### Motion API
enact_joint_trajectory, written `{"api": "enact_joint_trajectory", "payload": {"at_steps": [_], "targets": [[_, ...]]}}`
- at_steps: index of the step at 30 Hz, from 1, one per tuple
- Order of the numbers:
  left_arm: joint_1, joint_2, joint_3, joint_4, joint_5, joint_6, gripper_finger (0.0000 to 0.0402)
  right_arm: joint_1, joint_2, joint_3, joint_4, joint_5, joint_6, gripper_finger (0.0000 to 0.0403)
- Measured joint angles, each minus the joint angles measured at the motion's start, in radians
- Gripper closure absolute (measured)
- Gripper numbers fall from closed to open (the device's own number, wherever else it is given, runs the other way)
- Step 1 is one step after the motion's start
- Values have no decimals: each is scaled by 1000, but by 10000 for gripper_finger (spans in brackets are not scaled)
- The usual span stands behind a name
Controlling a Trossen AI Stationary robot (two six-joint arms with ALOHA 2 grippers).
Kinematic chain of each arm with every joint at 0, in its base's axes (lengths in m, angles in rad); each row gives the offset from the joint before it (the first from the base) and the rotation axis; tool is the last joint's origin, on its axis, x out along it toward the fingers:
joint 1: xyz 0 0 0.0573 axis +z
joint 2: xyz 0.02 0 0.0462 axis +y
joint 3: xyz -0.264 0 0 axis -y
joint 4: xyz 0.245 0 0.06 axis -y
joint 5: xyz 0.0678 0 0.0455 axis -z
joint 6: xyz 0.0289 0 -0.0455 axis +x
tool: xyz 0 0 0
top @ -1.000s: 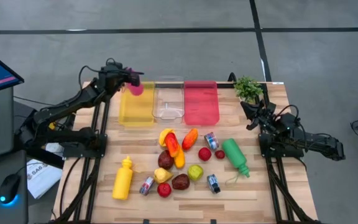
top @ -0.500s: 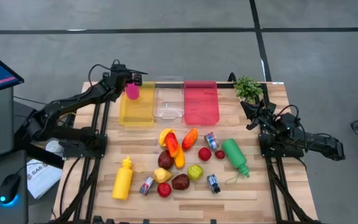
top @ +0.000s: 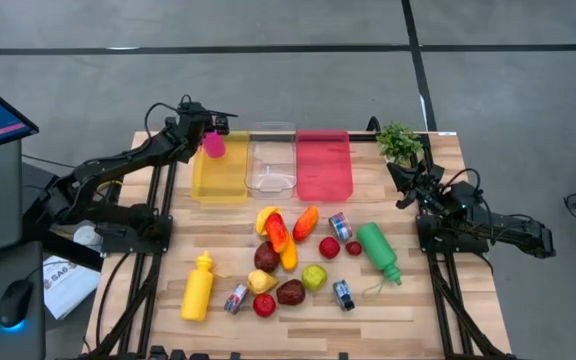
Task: Pick & Place Food Item
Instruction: Put the pink tumbler into the yellow bin, then put the yellow starfruit into the pink bin
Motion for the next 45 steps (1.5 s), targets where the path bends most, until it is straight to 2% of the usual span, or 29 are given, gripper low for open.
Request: {"api": "enact_joint_trajectory", "payload": {"at_steps": [4,9,14,25,34,40,45], "targets": [[-7,0,-2,3,0,2,348,0,0,0,0,0,0,397],[-13,4,-74,94,-12,1,347,0,0,0,1,0,0,397],[-13,3,-90,138,-33,3,345,0,0,0,1,0,0,397],[-13,3,-90,133,-19,4,298,0,0,0,2,0,0,397],[-13,3,-90,147,-18,10,214,0,0,0,2,0,0,397],[-13,3,-90,274,-18,232,140,0,0,0,2,0,0,397],[-16,-32,-90,400,-11,270,94,0,0,0,2,-1,0,397]]}}
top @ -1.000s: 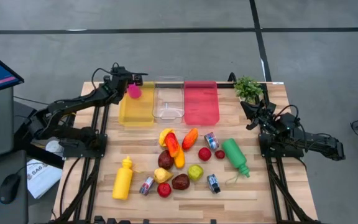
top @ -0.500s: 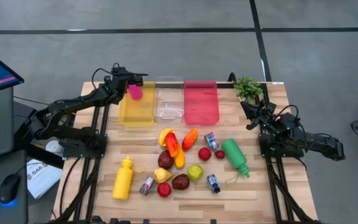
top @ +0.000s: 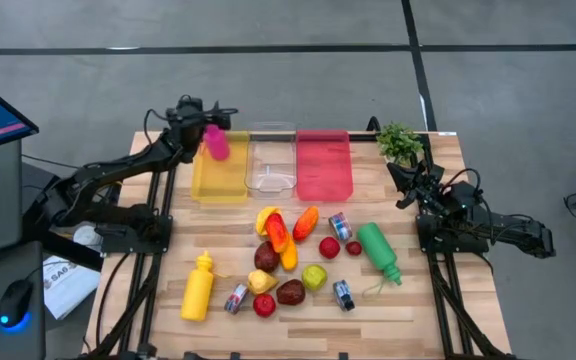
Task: Pick & Place Food Item
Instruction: Put the yellow starfruit into the pink bin
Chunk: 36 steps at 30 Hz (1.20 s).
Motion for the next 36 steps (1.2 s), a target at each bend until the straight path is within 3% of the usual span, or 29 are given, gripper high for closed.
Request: {"api": "enact_joint_trajectory", "payload": {"at_steps": [8,18,21,36], "targets": [[-3,-124,0,78,167,-2,86,0,0,0,0,-1,0,397],[-5,-241,0,90,601,-3,128,0,0,0,0,-4,0,397],[-26,-248,0,98,685,-4,142,0,0,0,0,-4,0,397],[-212,-244,0,112,727,-4,191,0,0,0,-2,-8,0,397]]}}
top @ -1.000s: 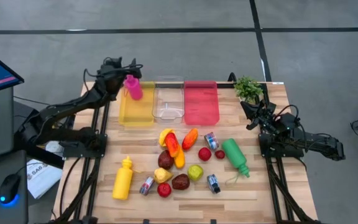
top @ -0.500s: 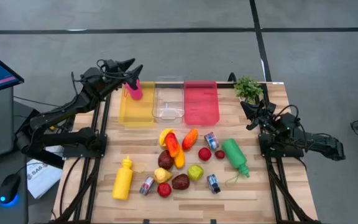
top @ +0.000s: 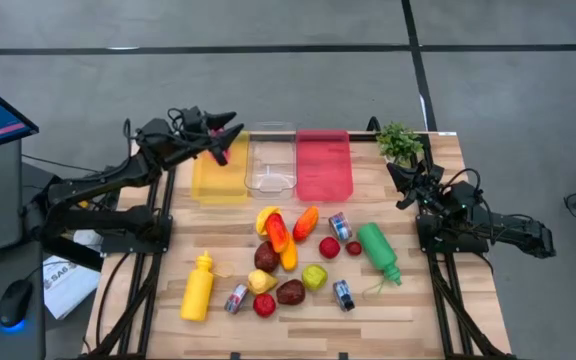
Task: Pick & Place Food Item
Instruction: Put the yellow starfruit into the pink bin
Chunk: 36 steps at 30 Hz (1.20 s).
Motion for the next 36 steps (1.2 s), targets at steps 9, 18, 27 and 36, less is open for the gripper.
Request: {"api": "enact_joint_trajectory", "payload": {"at_steps": [9,18,27,36], "targets": [[-121,0,0,-1,0,-61,197,0,0,0,-7,0,0,397],[-214,0,0,-1,-1,-111,197,0,0,0,-14,0,0,397],[-249,0,0,-2,-2,-108,197,0,0,0,-14,0,0,397],[-249,2,0,-3,-2,-108,157,0,0,0,-13,0,0,397]]}}
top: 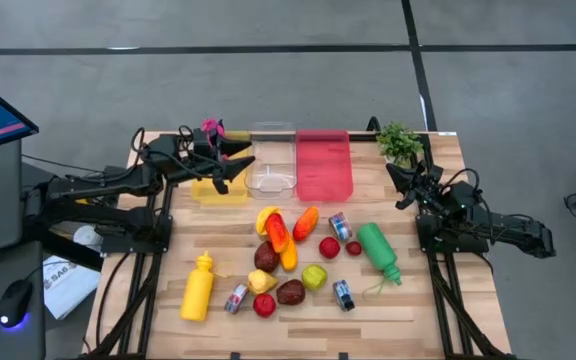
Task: Pick & Place Food Item
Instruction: Put the yellow starfruit into the pink bin
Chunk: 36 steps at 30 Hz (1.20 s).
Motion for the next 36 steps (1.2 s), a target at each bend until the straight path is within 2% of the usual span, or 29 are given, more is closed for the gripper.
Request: {"api": "enact_joint_trajectory", "payload": {"at_steps": [7,10,15,20,26,31,36], "targets": [[-4,29,2,2,4,-29,78,0,0,0,5,0,0,397],[-6,43,1,5,45,-20,46,0,0,0,9,0,0,397],[-12,79,1,18,64,-25,9,0,0,0,7,-1,0,397],[-61,150,0,161,58,-26,4,0,0,0,7,0,0,397],[-122,225,0,359,-17,-27,2,0,0,0,7,0,0,397],[-175,255,17,554,-41,-92,2,0,0,0,7,0,0,397],[-226,255,75,550,-75,-95,2,0,0,0,0,0,0,397]]}}
